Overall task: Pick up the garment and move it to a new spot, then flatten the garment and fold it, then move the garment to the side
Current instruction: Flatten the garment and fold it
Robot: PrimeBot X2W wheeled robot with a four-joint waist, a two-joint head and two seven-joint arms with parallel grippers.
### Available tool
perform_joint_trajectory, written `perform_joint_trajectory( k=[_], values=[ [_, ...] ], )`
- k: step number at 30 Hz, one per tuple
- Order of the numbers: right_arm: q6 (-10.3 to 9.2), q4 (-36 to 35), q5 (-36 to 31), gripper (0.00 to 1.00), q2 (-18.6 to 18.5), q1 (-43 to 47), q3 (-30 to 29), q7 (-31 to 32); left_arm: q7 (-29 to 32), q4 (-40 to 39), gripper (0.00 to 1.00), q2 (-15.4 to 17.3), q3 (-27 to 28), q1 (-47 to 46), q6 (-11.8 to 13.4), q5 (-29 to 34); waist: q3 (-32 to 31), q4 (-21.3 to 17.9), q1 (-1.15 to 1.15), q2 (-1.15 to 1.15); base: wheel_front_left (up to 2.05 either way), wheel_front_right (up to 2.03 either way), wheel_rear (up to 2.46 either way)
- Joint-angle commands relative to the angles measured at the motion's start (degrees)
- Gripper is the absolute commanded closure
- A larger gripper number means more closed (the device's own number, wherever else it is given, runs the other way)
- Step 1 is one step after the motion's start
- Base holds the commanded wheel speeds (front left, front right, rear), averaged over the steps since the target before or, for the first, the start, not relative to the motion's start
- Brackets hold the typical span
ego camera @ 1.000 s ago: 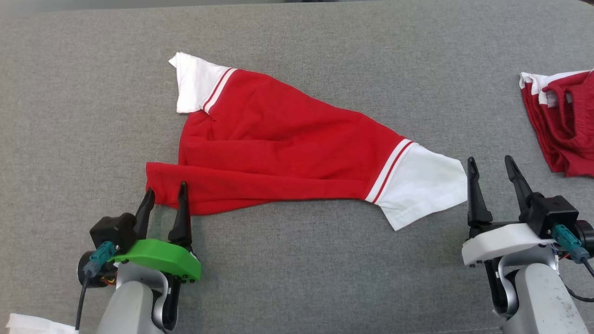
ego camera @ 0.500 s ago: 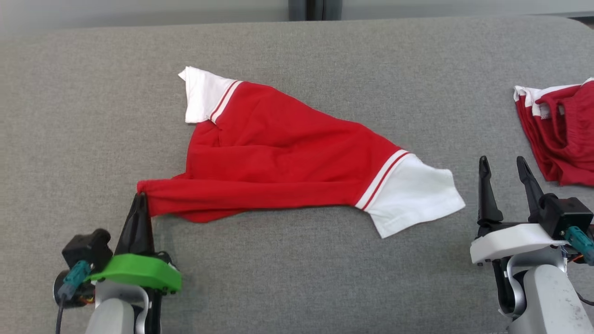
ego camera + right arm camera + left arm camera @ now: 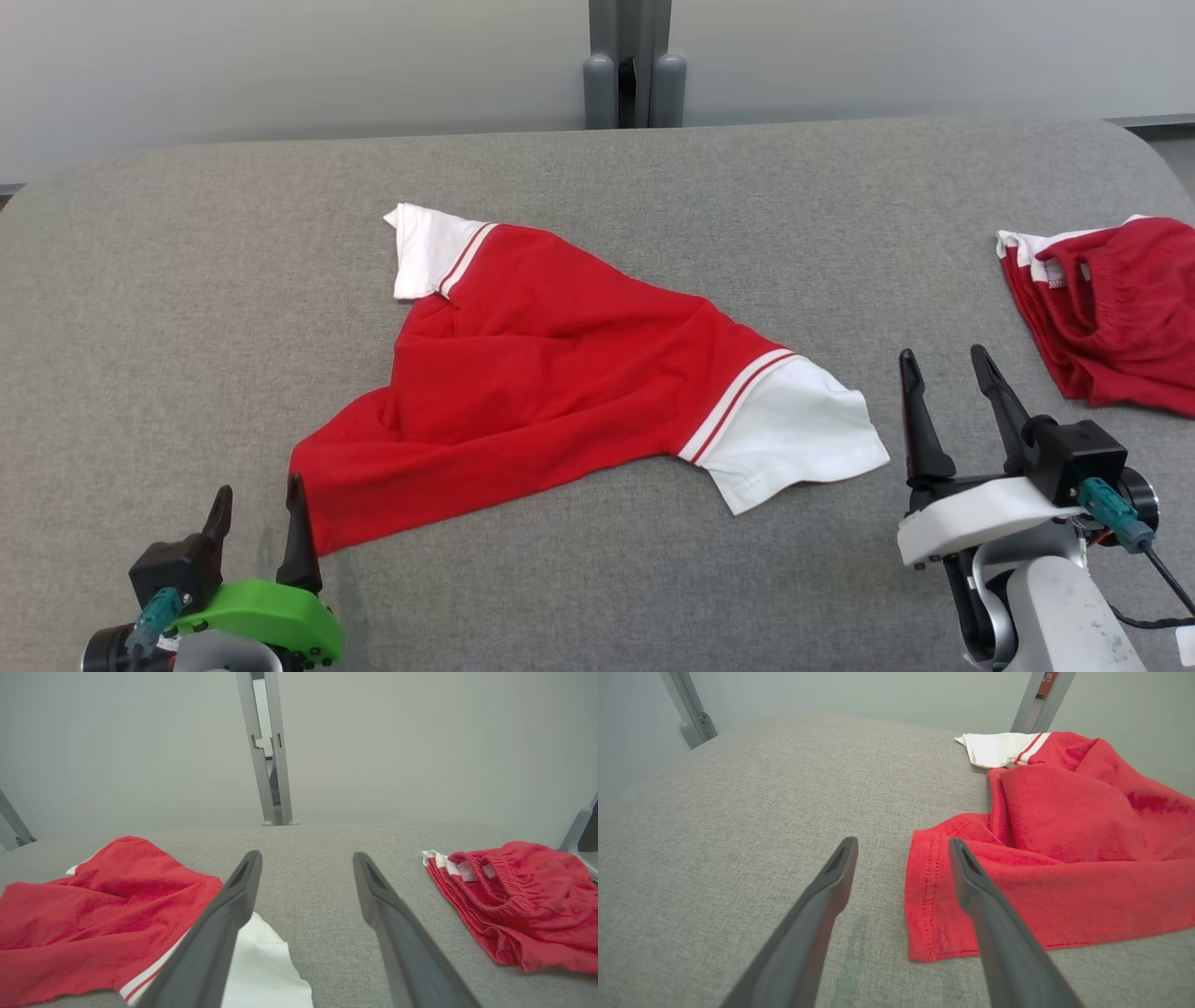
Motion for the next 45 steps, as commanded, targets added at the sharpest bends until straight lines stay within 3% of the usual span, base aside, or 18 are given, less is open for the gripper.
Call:
perform_joint_trajectory(
  k=[1,10,21,37,45],
  values=[
    [-0.09,-1.07,0.02,0.0,-0.14,0.01,0.68,-0.15,-0.01,-0.88,0.0,0.19,0.45,-0.03,0.05,0.67,-0.19,-0.29,0.0,0.0,0.0,0.0,0.0],
    [-0.09,-0.3,-2.08,0.0,-0.16,0.74,3.89,-0.15,-0.01,-6.4,0.0,-0.05,0.59,3.38,0.9,4.3,-1.27,-1.14,0.0,0.0,0.0,0.0,0.0],
    [-0.09,2.95,-3.9,0.0,-0.12,1.19,5.67,-0.15,-0.01,-6.41,0.0,-0.07,-2.29,6.4,1.4,2.28,-1.57,-0.74,0.0,0.0,0.0,0.0,0.0],
    [-0.09,0.88,-4.63,0.0,-0.13,-0.53,3.46,-0.15,-0.01,4.86,0.0,-0.04,-2.51,0.81,-0.62,-4.41,4.03,-2.68,0.0,0.0,0.0,0.0,0.0],
    [-0.09,0.41,-4.73,0.0,-0.09,-0.04,1.39,-0.15,0.05,6.79,0.0,-0.06,-2.21,-1.35,-1.16,-9.8,6.1,-3.23,0.0,0.0,0.0,0.0,0.0]
  ],
)
